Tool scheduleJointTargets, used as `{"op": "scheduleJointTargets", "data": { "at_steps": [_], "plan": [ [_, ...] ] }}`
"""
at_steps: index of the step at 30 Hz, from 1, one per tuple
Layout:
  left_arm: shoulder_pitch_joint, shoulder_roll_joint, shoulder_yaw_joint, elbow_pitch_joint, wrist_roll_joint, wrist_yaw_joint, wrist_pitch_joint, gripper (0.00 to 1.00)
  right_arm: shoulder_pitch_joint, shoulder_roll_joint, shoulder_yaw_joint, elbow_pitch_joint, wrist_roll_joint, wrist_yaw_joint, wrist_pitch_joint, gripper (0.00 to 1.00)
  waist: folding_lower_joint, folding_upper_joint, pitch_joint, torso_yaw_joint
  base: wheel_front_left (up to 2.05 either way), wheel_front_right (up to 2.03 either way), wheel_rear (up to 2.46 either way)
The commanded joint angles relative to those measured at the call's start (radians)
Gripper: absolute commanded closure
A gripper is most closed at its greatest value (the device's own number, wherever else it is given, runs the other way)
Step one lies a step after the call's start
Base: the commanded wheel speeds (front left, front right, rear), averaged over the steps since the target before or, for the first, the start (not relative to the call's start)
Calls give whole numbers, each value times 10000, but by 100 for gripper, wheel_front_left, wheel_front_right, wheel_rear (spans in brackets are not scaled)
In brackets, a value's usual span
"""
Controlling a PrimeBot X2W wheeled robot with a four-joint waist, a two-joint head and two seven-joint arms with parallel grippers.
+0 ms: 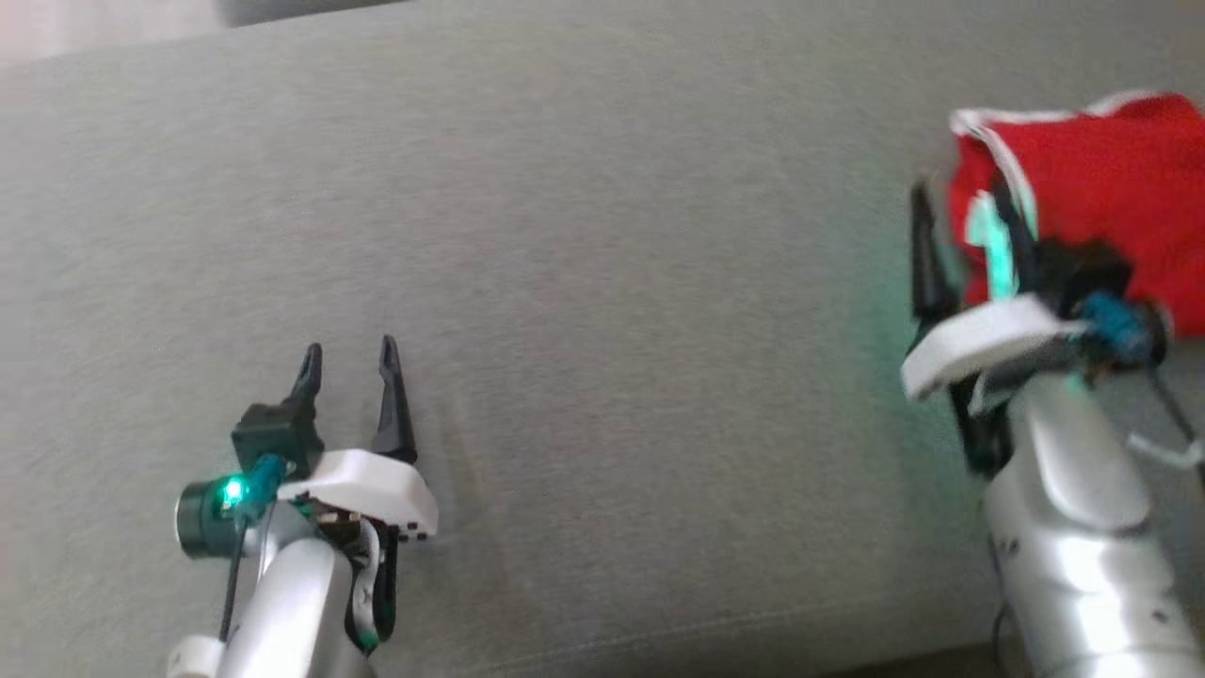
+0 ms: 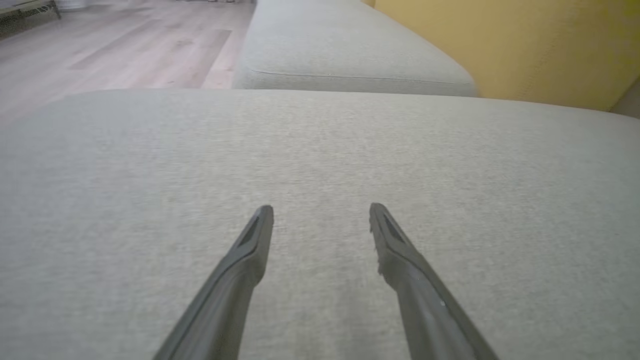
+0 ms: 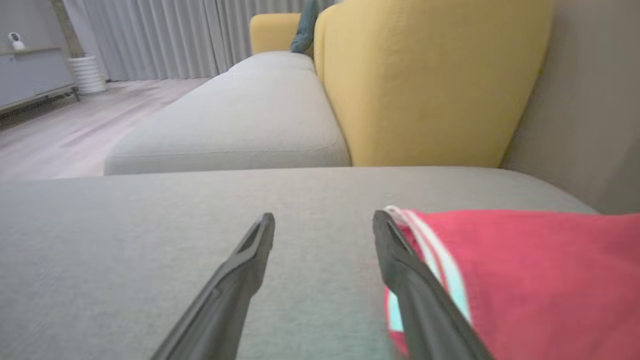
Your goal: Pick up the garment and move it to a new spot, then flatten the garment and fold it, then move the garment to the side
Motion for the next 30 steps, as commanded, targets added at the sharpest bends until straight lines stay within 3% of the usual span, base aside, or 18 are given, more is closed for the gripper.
{"op": "scheduleJointTargets", "data": {
  "at_steps": [1,11,22,23,30],
  "plan": [
    [-28,105,234,-305,108,71,-55,0,212,128,498,-325,220,65,-108,0,0,0,-420,818,0,0,0],
    [471,105,526,-517,-38,142,-55,0,1410,130,1437,-713,846,65,-108,0,0,0,-1052,1673,0,0,0],
    [1313,105,896,-843,-303,-317,-55,0,2158,131,1856,-771,1407,65,-108,0,0,0,-1878,1824,0,0,0],
    [1630,10,500,-491,-312,-375,1,100,2345,86,1633,-479,1337,0,2,100,0,0,-1882,1822,0,0,0],
    [1986,-50,470,155,-609,-450,100,100,2913,145,1550,50,1638,-1,158,100,0,0,-1920,1831,0,0,0]
  ]
}}
